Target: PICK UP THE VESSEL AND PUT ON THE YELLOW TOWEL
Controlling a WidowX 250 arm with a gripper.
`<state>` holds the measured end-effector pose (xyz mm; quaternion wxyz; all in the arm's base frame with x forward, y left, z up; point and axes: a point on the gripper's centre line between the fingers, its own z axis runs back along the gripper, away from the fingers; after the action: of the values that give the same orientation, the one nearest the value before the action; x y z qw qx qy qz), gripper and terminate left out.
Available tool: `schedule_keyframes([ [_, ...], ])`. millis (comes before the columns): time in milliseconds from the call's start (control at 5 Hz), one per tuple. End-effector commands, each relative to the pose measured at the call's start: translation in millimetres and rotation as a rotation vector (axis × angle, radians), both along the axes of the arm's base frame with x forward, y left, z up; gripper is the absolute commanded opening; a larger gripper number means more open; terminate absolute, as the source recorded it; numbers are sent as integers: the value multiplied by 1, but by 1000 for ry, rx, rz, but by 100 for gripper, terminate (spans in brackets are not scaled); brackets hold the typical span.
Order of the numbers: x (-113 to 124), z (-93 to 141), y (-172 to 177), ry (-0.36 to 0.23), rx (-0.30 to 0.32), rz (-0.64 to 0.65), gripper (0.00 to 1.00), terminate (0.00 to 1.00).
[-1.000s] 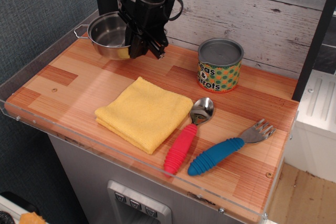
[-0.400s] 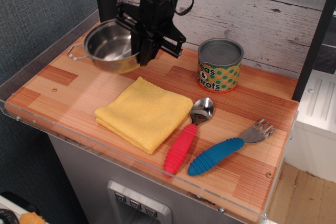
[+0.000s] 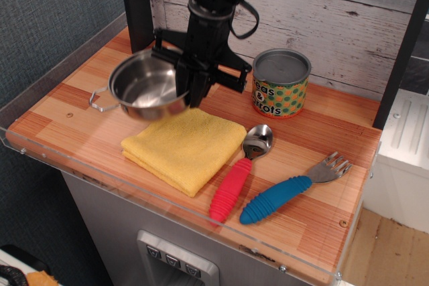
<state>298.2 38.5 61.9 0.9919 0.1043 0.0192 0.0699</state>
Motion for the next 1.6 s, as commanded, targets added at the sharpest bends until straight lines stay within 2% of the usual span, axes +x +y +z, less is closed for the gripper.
schedule_keyframes([
  [0,9,-4,-30,-21,-25,35,0,0],
  [200,9,-12,-41,-35,0,47,0,0],
  [800,8,-32,-30,1,-34,134,0,0],
  [1200,6,-36,-24,29,-44,171,0,0],
  [1400,5,-30,-26,29,-43,174,100,0],
])
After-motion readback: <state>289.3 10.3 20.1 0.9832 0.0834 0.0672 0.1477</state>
